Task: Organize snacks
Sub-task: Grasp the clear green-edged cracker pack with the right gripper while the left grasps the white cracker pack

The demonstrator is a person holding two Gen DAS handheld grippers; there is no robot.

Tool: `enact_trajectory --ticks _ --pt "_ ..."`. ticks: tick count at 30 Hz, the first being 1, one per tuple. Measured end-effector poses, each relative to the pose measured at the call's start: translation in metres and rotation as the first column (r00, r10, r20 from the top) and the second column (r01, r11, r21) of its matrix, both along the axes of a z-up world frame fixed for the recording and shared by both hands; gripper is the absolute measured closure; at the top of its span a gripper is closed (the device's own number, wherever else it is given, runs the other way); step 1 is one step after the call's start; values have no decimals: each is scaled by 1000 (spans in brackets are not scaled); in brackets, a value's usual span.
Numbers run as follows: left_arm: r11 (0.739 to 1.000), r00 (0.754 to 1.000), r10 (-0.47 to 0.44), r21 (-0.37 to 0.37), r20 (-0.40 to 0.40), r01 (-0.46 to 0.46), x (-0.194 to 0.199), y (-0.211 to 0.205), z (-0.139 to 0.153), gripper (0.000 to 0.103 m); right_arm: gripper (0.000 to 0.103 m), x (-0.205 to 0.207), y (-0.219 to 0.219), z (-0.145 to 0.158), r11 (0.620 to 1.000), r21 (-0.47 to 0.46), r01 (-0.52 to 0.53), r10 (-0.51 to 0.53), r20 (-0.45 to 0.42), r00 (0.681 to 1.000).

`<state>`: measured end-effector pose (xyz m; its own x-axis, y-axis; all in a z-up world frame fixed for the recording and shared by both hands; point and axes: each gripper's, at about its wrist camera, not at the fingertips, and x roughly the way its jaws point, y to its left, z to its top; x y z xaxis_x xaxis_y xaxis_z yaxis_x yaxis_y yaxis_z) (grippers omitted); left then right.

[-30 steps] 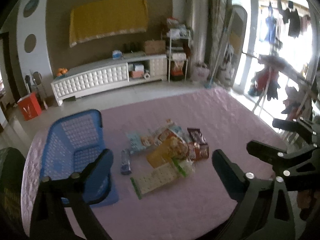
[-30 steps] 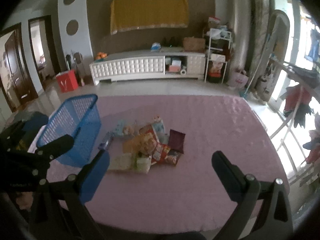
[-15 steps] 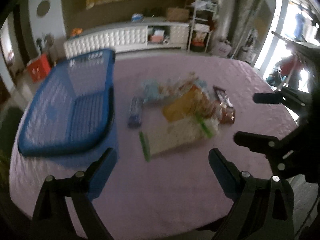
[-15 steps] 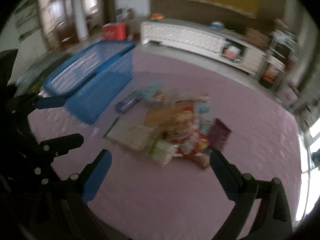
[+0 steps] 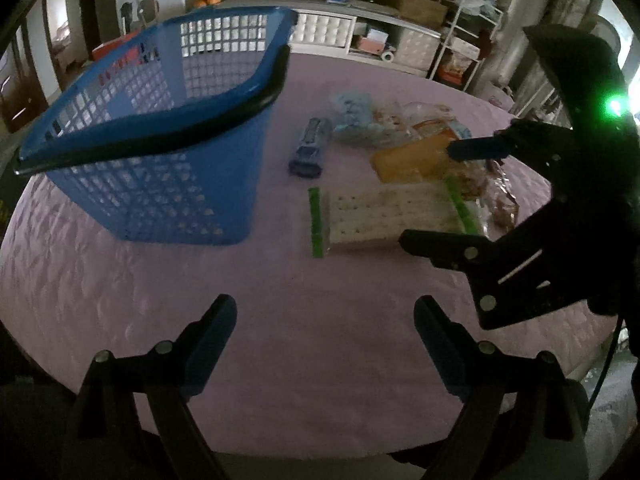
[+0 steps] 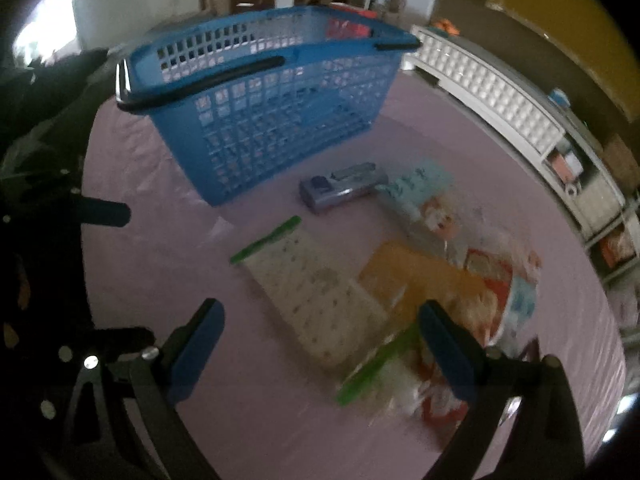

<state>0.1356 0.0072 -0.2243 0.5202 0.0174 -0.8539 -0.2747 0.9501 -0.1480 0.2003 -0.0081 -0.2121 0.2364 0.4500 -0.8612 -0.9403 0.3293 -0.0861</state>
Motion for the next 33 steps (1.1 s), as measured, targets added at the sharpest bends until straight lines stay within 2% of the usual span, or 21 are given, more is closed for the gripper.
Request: enact_trajectory --ticks 4,8,14,17,18,19,25,29,33 --pt "1000 1000 19 -2 -13 -19 5 9 -6 14 4 11 17 -14 995 -50 -89 87 -37 996" --pt "999 999 33 5 -29 -33 10 9 -13 14 4 20 29 -25 986 -95 -135 132 -37 991" --pt "1000 999 30 -1 -46 -30 15 12 -24 14 7 25 38 -43 965 -145 -217 206 -89 975" --pt "1000 998 23 -4 -51 -23 18 11 -27 14 19 25 37 -50 958 -153 -241 227 -104 968" --pt "1000 998 20 -2 -52 -20 19 10 -27 14 26 27 37 -49 961 -136 -240 223 -132 966" --pt "1000 998 19 0 -53 -19 19 10 -28 14 30 29 35 -47 966 -120 -230 212 -145 966" --pt "1000 999 0 9 -38 0 25 2 -19 14 32 29 13 -36 982 -60 -181 167 -184 969" --pt "1000 1000 -24 17 -18 25 29 -9 -7 14 32 30 -12 -16 997 20 -75 78 -185 980" --pt "998 998 -55 30 0 55 35 -20 5 14 32 38 -40 8 996 77 41 -28 -161 986"
